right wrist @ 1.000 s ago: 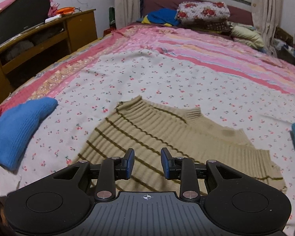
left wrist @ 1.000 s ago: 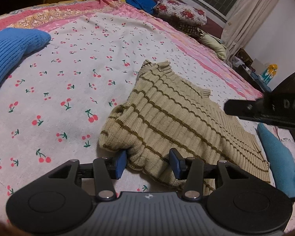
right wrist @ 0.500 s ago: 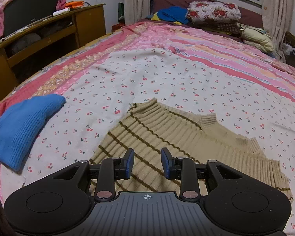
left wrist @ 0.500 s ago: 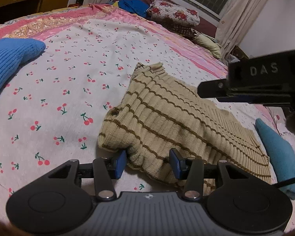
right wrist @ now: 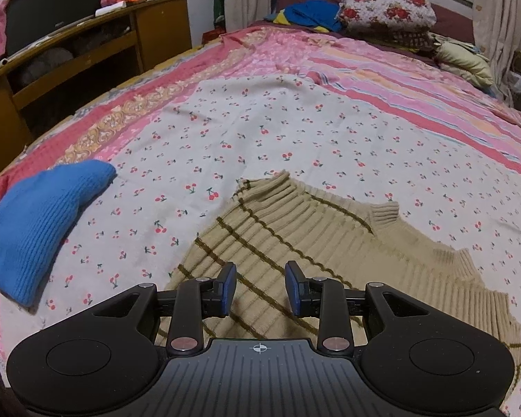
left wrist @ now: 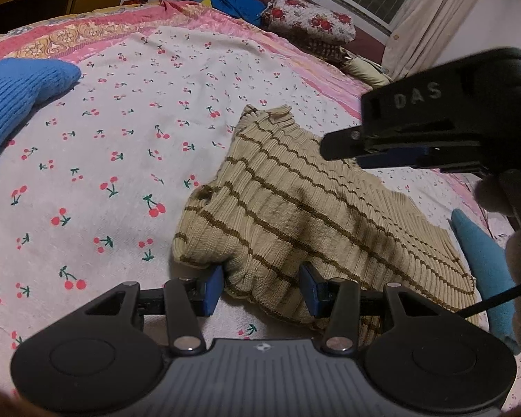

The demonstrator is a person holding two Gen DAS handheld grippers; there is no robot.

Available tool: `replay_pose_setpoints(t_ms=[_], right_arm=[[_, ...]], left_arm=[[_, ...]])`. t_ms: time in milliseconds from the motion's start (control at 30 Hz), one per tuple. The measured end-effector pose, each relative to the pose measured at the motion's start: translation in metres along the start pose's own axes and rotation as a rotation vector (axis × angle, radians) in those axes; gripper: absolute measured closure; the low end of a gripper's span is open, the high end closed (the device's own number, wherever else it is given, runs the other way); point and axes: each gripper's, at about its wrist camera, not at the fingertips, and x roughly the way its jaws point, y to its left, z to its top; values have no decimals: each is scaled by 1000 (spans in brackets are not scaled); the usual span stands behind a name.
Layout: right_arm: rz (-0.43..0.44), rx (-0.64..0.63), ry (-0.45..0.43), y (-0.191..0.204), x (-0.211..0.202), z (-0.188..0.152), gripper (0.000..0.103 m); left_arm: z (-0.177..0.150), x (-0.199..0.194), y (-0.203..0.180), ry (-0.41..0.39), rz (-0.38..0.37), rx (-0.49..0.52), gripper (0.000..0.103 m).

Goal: Fold small clothes

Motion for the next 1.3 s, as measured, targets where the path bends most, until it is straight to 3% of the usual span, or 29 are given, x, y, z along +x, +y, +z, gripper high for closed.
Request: replay_pose_setpoints(t_ms=[467, 667, 767, 833, 900, 967, 1033, 1067, 1133, 1300], right_arm=[[61, 37, 58, 4, 38, 27, 68], [65, 90, 143, 15, 76, 41, 66], [28, 68, 168, 23, 94, 46, 59], [14, 46, 189, 29, 105, 49, 47], [-16, -14, 202, 40, 114, 50, 41], [-71, -59, 195, 46, 121, 48, 45], [-124, -98, 175, 46, 124, 46, 67], [-118, -97, 170, 42, 122, 46, 70], [-95, -84, 164, 31, 115, 47, 86], [5, 15, 111, -2, 78, 47, 92]], left_arm=[[5, -4, 13, -27, -11, -79, 52], [4, 1, 12, -16, -4, -66, 53], [4, 2, 12, -12, -3, -60, 53], [3, 3, 12, -13, -3, -54, 53], [2, 4, 11, -17, 2, -43, 53], [1, 5, 9, -22, 7, -31, 53], [0, 4, 7, -30, 14, -15, 52], [0, 4, 6, -33, 18, -6, 52], [-1, 4, 3, -45, 27, 8, 52], [-1, 3, -7, -69, 35, 17, 47]])
